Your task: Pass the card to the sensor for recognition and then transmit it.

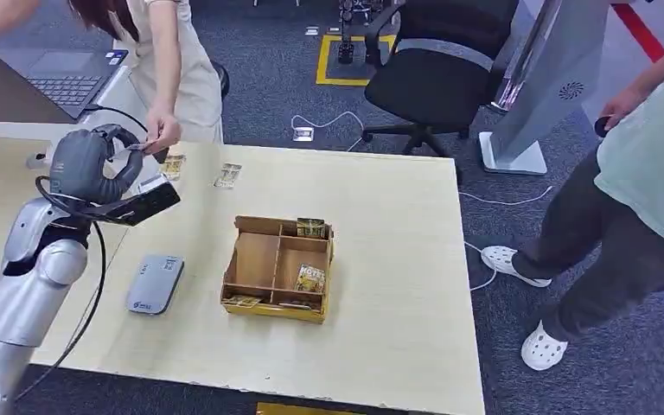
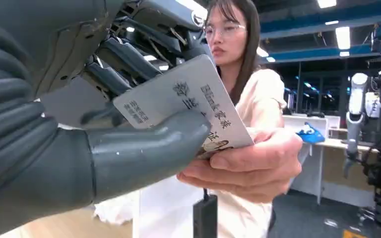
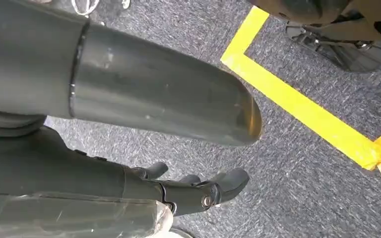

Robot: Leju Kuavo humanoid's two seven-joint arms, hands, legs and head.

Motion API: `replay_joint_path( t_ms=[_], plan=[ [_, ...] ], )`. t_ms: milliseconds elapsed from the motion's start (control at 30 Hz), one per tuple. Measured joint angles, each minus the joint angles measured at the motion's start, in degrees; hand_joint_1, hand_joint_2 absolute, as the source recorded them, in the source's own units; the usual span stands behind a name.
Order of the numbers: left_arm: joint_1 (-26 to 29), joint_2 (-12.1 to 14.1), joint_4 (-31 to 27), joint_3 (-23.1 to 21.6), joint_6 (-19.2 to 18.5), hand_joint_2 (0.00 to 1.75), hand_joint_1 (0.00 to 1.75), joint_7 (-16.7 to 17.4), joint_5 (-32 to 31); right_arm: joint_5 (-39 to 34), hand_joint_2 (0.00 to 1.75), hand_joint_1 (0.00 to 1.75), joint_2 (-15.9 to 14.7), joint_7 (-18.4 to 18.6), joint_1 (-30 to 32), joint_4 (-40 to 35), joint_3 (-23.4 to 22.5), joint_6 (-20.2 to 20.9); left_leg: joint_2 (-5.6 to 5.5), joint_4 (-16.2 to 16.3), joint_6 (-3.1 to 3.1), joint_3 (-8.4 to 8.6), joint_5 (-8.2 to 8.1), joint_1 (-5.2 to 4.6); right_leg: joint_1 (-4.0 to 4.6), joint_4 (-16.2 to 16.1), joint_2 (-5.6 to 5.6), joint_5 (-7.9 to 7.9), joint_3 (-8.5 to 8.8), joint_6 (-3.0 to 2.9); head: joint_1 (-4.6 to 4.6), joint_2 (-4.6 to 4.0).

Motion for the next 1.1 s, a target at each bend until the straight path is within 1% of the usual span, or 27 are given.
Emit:
replay_joint_path(
  t_ms=[100, 233, 400, 433, 467, 533, 600, 667, 733, 767, 833, 933, 1000, 1067, 1100],
  plan=[
    [-0.01, -0.22, 0.0, -0.02, -0.35, 1.75, 0.0, -0.37, 1.11, 0.28, 0.0, 0.0, 0.0, -0.09, 0.07, 0.0, -0.17, 0.18, 0.0, 0.0, 0.0, 0.0, 0.0, 0.0, 0.0, 0.0, 0.0, 0.0, -0.02, 0.0, 0.0, 0.0],
    [-0.22, -0.35, 0.0, -0.31, -4.09, 1.75, 0.0, 0.35, 2.65, 0.26, 0.0, 0.0, 0.02, -0.07, 0.42, 0.0, -0.74, 0.15, -0.01, 0.0, 0.0, 0.0, 0.0, 0.01, 0.0, 0.0, 0.0, 0.0, -0.02, 0.0, 0.02, 0.0],
    [-0.39, -0.37, 0.0, -0.81, -4.98, 1.75, 0.0, 0.68, 2.97, 0.22, 0.0, 0.0, 0.02, -0.07, 0.65, 0.0, -0.98, 0.15, 0.0, 0.0, 0.0, 0.0, 0.01, 0.01, 0.0, 0.01, 0.0, 0.01, -0.02, -0.01, 0.0, 0.0],
    [-0.47, -0.35, 0.0, -0.87, -5.54, 1.75, 0.0, 0.7, 3.15, 0.22, 0.0, 0.0, 0.02, -0.07, 0.68, 0.0, -1.03, 0.13, 0.0, 0.0, 0.0, 0.0, 0.01, 0.01, 0.0, 0.01, 0.0, 0.01, -0.02, -0.01, 0.0, 0.0],
    [-0.6, -0.24, 0.0, -0.98, -7.02, 1.75, 0.0, 0.78, 3.56, 0.13, 0.0, 0.0, 0.02, -0.07, 0.74, 0.0, -1.07, 0.07, 0.0, 0.0, 0.0, 0.0, 0.01, 0.01, 0.01, 0.01, 0.0, 0.01, -0.01, -0.01, 0.0, 0.0],
    [-1.07, 0.83, -0.04, -1.84, -12.03, 1.75, 0.0, 0.76, 5.36, -0.13, 0.0, 0.0, 0.02, -0.07, 0.97, 0.0, -1.29, -0.04, 0.01, 0.0, 0.0, 0.0, 0.01, 0.01, 0.01, 0.01, 0.03, 0.01, -0.02, -0.01, 0.0, 0.0],
    [-1.53, 2.52, -0.81, -2.95, -19.51, 1.75, 0.0, -0.29, 8.51, -0.24, 0.0, 0.0, 0.02, -0.07, 1.29, 0.0, -1.38, -0.17, 0.01, 0.0, 0.0, 0.0, 0.0, 0.01, 0.02, 0.01, 0.03, 0.0, -0.03, -0.01, 0.0, 0.0],
    [-2.09, 4.68, -2.41, -4.86, -27.88, 1.75, 0.0, -1.91, 11.39, -0.64, 0.0, 0.0, 0.02, -0.61, 1.5, 0.09, -1.38, -0.13, 0.02, 0.0, -0.01, -0.01, 0.0, 0.02, 0.03, 0.01, 0.05, 0.0, -0.05, -0.01, 0.0, 0.0],
    [-3.31, 7.14, -4.45, -8.03, -33.19, 1.75, 0.0, -2.95, 12.89, -1.07, 0.0, 0.0, 0.02, -1.53, 1.64, 0.41, -1.4, 0.15, 0.03, 0.0, -0.01, -0.03, 0.0, 0.03, 0.04, 0.01, 0.05, 0.0, -0.07, -0.01, 0.0, 0.0],
    [-3.97, 8.09, -5.49, -9.69, -34.36, 1.75, 0.0, -3.13, 13.2, -1.44, 0.0, 0.0, 0.02, -1.95, 1.63, 0.66, -1.4, 0.39, 0.03, 0.0, -0.01, -0.04, 0.0, 0.02, 0.04, 0.01, 0.04, 0.0, -0.07, -0.01, 0.02, 0.0],
    [-4.83, 9.77, -8.6, -13.87, -35.06, 1.75, 0.0, -3.32, 13.31, -1.92, 0.0, 0.0, 0.04, -2.71, 1.59, 1.14, -1.55, 0.92, 0.01, -0.01, 0.0, -0.04, 0.0, 0.0, 0.02, 0.01, 0.02, 0.0, -0.05, -0.01, 0.0, 0.0],
    [-5.16, 10.77, -12.65, -19.62, -34.42, 1.75, 0.0, -2.91, 13.49, -2.12, 0.0, 0.0, 0.26, -3.06, 1.52, 1.71, -1.75, 1.33, 0.03, 0.0, 0.0, -0.04, 0.0, 0.0, 0.01, 0.0, 0.03, 0.01, -0.04, -0.01, 0.0, 0.0],
    [-5.13, 10.97, -14.82, -22.59, -32.32, 1.75, 0.0, -2.91, 11.21, -2.19, 0.0, 0.0, 0.39, -3.04, 1.5, 1.99, -1.86, 1.77, 0.01, 0.0, 0.0, -0.04, 0.0, 0.0, 0.01, 0.0, 0.01, 0.01, -0.03, -0.01, 0.0, 0.0],
    [-4.92, 10.88, -16.8, -25.74, -28.93, 1.75, 0.0, -1.43, 7.35, -2.19, 0.0, 0.0, 0.57, -2.86, 1.32, 2.14, -2.05, 2.03, -0.01, 0.0, 0.0, -0.04, 0.0, 0.0, 0.0, 0.0, -0.01, 0.01, -0.02, -0.01, 0.02, 0.0],
    [-4.8, 10.88, -17.4, -26.91, -27.89, 1.75, 0.0, -0.79, 5.94, -2.16, 0.0, 0.0, 0.63, -2.75, 1.25, 2.19, -2.16, 2.05, 0.01, 0.0, 0.0, -0.04, 0.0, 0.0, 0.0, 0.0, 0.0, 0.01, -0.02, -0.01, 0.02, 0.0]
  ],
)
